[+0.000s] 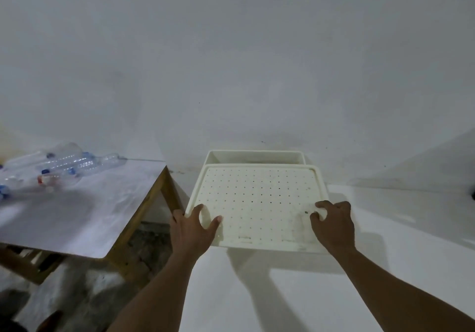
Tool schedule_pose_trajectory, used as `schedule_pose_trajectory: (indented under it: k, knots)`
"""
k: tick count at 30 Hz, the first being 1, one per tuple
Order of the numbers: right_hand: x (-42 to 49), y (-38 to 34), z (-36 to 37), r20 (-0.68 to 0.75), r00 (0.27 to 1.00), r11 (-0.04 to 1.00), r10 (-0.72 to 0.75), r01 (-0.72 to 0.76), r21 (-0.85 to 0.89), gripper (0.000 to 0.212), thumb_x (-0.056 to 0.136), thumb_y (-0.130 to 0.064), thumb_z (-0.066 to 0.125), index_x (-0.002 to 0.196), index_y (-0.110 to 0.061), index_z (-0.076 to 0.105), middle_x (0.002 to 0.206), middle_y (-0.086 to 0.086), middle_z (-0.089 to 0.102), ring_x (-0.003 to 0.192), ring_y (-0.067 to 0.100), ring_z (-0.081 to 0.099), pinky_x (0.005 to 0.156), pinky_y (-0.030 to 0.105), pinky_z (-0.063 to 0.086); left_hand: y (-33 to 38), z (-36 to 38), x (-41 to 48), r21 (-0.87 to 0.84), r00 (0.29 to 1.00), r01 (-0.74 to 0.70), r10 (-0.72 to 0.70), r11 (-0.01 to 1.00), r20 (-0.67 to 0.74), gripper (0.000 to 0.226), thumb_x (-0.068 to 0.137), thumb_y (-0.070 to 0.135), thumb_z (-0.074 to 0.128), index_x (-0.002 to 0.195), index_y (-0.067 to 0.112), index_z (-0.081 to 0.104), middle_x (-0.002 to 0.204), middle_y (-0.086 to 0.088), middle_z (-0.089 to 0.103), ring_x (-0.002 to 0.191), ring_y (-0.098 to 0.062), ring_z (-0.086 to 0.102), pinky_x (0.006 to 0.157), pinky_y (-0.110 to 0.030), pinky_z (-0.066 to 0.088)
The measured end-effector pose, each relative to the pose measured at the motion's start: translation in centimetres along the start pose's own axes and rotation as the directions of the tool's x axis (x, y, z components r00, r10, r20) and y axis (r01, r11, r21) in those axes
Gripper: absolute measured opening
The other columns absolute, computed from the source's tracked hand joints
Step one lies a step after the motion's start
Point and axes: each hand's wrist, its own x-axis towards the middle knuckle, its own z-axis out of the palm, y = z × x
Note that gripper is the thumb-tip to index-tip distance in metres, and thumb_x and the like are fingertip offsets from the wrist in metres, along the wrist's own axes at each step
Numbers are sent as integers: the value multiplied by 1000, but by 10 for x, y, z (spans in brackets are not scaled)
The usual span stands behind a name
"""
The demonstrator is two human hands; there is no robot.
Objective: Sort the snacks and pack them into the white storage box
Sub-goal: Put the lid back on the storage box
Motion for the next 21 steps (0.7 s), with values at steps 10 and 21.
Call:
schedule_pose_trajectory:
  k: [10,21]
  knots:
    - [93,-32,89,-111,994,967,12,-40,-253,28,74,-24,70,102,-23,72,93,8,54,86,32,57,81,45,46,8,44,129,104,998,-58,61,993,-27,69,80,79,40,133,34,46,123,-17,49,117,-33,43,98,-45,42]
    - [132,-27,89,-48,992,974,113,-121,-191,28,90,-1,52,115,-6,60,114,20,46,64,35,52,72,41,51,28,54,148,94,991,-101,91,990,98,75,81,81,33,142,39,28,132,-15,36,117,-37,53,91,-45,51]
